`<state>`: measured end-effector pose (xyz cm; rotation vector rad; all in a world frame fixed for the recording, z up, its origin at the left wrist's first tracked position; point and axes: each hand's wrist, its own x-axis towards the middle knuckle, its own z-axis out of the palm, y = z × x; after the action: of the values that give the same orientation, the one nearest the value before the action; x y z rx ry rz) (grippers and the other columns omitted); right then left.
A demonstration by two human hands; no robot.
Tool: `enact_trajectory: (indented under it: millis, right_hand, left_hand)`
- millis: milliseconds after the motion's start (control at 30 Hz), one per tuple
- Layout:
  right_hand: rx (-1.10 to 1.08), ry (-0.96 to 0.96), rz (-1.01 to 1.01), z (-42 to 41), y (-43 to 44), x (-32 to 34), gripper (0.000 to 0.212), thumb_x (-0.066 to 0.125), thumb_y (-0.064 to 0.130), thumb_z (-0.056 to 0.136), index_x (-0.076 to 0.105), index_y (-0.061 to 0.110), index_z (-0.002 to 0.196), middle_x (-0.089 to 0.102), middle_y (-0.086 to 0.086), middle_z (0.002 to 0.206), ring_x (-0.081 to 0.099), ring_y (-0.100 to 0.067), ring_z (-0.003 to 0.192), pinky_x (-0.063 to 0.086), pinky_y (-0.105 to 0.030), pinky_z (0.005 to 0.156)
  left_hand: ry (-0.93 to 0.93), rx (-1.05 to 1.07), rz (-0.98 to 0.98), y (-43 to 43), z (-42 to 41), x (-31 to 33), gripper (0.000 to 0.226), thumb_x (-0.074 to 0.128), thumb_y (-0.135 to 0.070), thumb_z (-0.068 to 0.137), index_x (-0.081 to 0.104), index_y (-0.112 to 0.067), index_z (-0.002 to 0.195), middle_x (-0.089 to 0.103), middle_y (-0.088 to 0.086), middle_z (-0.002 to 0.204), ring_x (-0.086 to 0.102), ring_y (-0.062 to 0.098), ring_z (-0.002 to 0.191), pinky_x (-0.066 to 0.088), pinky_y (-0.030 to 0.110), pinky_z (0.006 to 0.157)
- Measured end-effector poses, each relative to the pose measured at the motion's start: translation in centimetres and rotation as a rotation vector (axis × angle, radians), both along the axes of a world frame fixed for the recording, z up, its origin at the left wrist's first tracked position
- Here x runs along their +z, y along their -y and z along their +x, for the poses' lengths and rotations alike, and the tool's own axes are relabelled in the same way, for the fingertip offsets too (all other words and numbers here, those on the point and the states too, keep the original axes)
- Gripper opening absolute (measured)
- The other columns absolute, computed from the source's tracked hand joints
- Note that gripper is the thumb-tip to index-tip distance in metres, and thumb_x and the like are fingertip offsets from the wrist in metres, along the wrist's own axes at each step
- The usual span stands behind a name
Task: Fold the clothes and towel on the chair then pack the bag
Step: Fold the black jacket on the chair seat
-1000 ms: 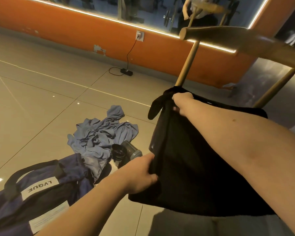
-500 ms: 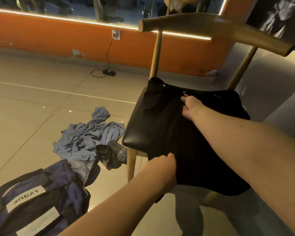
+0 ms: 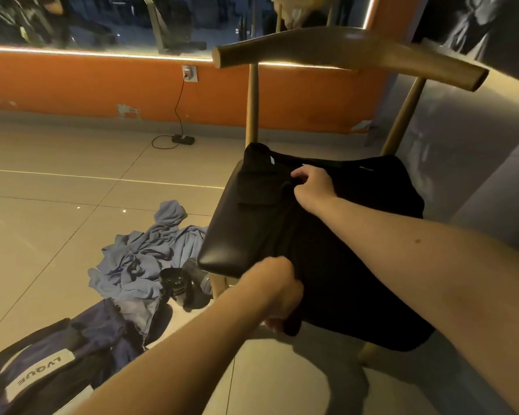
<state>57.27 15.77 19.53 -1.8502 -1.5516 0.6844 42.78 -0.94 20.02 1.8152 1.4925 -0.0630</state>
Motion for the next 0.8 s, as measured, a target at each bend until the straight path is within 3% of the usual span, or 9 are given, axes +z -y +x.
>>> enact_trajectory:
  millis: [100, 200, 300, 367, 433, 500, 633, 700, 800]
  right_hand:
    - [0.081, 0.137, 0.012, 0.0, -0.2, 0.0, 0.055, 0.059, 0.002, 0.082, 0.064, 0.034, 0.126, 0.046, -0.006, 0.147, 0.042, -0.033, 0.136, 0.035, -0.037, 0.111]
    - [0.234, 0.320, -0.008, -0.2, -0.6, 0.0, 0.057, 0.066, 0.013, 0.085, 0.058, 0.033, 0.137, 0.042, 0.002, 0.154, 0.028, -0.029, 0.144, 0.024, -0.050, 0.117]
    - [0.313, 0.457, -0.032, -0.4, -1.3, -0.3, 0.041, 0.070, 0.032, 0.091, 0.064, 0.035, 0.131, 0.045, 0.005, 0.153, 0.025, -0.027, 0.145, 0.022, -0.056, 0.115]
    - [0.281, 0.455, -0.027, -0.4, -2.0, -1.0, 0.025, 0.066, 0.038, 0.095, 0.070, 0.034, 0.119, 0.056, 0.002, 0.140, 0.033, -0.026, 0.141, 0.026, -0.053, 0.113]
    - [0.214, 0.302, -0.004, -0.3, -2.4, -1.3, 0.017, 0.061, 0.036, 0.098, 0.071, 0.030, 0.111, 0.065, 0.003, 0.122, 0.049, -0.024, 0.128, 0.036, -0.048, 0.109]
    - [0.129, 0.082, 0.009, 0.2, -2.8, -0.8, 0.013, 0.057, 0.029, 0.101, 0.067, 0.025, 0.108, 0.065, 0.003, 0.109, 0.060, -0.020, 0.110, 0.048, -0.038, 0.094]
    - [-0.058, -0.329, -0.091, 1.8, -3.4, 0.5, 0.013, 0.049, 0.023, 0.106, 0.059, 0.019, 0.114, 0.061, -0.004, 0.116, 0.064, -0.021, 0.098, 0.061, -0.037, 0.085]
    - [-0.204, -0.635, -0.152, 2.4, -3.9, 1.2, 0.019, 0.047, 0.021, 0.107, 0.056, 0.014, 0.122, 0.057, -0.006, 0.123, 0.064, -0.025, 0.098, 0.063, -0.038, 0.082]
    - [-0.486, -1.033, -0.246, 3.8, -4.8, 2.5, 0.025, 0.049, 0.015, 0.106, 0.056, 0.014, 0.130, 0.051, -0.008, 0.122, 0.057, -0.030, 0.090, 0.063, -0.043, 0.081]
  left_hand:
    - [0.058, 0.152, 0.207, -3.5, -1.9, 1.4, 0.023, 0.050, -0.029, 0.104, 0.063, -0.016, 0.090, 0.069, 0.005, 0.082, 0.069, 0.020, 0.074, 0.059, 0.036, 0.075]
    - [0.006, 0.303, 0.466, -7.5, -3.4, 1.7, 0.016, 0.051, -0.025, 0.100, 0.057, -0.017, 0.087, 0.061, 0.002, 0.084, 0.059, 0.019, 0.077, 0.044, 0.033, 0.070]
    - [-0.036, 0.385, 0.484, -11.5, -4.0, 1.3, 0.002, 0.055, -0.013, 0.096, 0.055, -0.012, 0.098, 0.057, 0.007, 0.092, 0.056, 0.024, 0.084, 0.045, 0.036, 0.075]
    - [-0.054, 0.386, 0.425, -14.0, -4.3, 0.5, 0.011, 0.058, -0.010, 0.094, 0.055, -0.009, 0.104, 0.059, 0.011, 0.099, 0.059, 0.028, 0.090, 0.048, 0.038, 0.078]
    - [-0.084, 0.363, 0.363, -15.8, -4.3, -0.4, 0.021, 0.060, -0.012, 0.095, 0.060, -0.005, 0.115, 0.063, 0.014, 0.111, 0.064, 0.030, 0.102, 0.051, 0.037, 0.086]
    - [-0.054, 0.388, 0.353, -17.2, -4.3, -1.0, 0.019, 0.061, -0.015, 0.096, 0.066, -0.005, 0.111, 0.067, 0.012, 0.107, 0.065, 0.026, 0.095, 0.050, 0.032, 0.077]
    - [0.244, 0.464, 0.461, -19.7, -3.1, 0.3, 0.016, 0.062, -0.025, 0.099, 0.067, -0.013, 0.108, 0.065, -0.001, 0.090, 0.061, 0.009, 0.075, 0.045, 0.021, 0.062]
    - [0.450, 0.447, 0.454, -21.2, -1.8, 1.7, 0.024, 0.064, -0.030, 0.099, 0.062, -0.016, 0.119, 0.067, 0.001, 0.102, 0.067, 0.013, 0.087, 0.058, 0.031, 0.075]
    - [0.575, 0.365, 0.372, -23.1, -0.6, 3.2, 0.045, 0.062, -0.027, 0.101, 0.050, -0.018, 0.142, 0.063, 0.005, 0.126, 0.066, 0.021, 0.108, 0.057, 0.044, 0.097]
